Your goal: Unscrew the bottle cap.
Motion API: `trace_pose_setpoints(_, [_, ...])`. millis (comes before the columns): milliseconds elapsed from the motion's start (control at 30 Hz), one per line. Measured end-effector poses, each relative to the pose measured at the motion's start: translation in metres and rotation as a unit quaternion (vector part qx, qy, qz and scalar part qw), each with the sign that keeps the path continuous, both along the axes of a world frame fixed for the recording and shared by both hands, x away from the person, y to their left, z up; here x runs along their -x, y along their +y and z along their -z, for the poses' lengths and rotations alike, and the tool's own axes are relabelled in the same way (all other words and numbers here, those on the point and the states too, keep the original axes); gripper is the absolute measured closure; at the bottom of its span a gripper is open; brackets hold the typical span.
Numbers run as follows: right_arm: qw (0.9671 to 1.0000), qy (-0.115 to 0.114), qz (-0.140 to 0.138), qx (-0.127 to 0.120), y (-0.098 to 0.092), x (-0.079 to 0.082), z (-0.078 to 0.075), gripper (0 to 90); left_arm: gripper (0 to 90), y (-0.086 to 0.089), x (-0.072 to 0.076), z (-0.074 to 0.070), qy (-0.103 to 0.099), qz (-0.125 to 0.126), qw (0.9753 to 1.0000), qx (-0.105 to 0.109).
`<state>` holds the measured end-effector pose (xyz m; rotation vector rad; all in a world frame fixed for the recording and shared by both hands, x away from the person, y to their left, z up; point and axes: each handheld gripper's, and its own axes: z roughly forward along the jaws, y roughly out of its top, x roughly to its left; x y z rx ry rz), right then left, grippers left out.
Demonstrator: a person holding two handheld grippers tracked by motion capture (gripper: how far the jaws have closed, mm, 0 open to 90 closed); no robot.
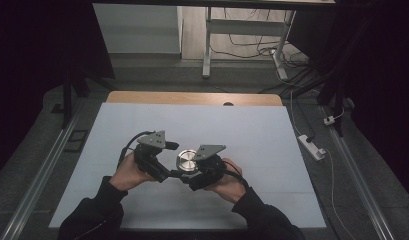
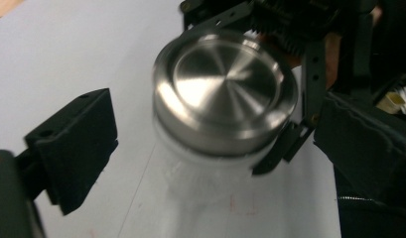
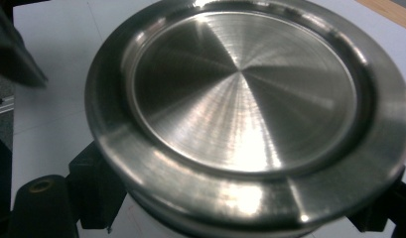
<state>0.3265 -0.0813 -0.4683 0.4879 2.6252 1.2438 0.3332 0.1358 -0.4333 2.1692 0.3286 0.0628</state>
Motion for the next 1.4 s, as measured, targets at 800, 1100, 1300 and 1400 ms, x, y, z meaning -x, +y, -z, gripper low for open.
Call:
trace_pose_setpoints(800, [0.999, 0.001, 0.044, -0.003, -0.001, -0.003, 0.001, 15.2, 18.5, -0.038, 0.022, -0.002, -0.008, -0.154, 0.9878, -0.019])
trace_pose_setpoints(1100, [0.9996, 0.01, 0.024, -0.012, -0.002, -0.003, -0.001, 15.1, 5.3, -0.01, 0.005, -0.011, -0.007, -0.023, 0.9993, -0.028])
trace_pose_setpoints(1300, [0.9999, 0.013, -0.004, -0.006, 0.003, 0.001, 0.001, 15.1, 8.2, -0.009, -0.003, -0.004, -0.008, 0.04, 0.9985, -0.037])
trace_pose_setpoints(1400, [0.9998, 0.012, -0.016, -0.003, 0.005, 0.003, 0.002, 15.1, 14.1, -0.009, -0.005, -0.001, -0.009, 0.058, 0.9978, -0.029])
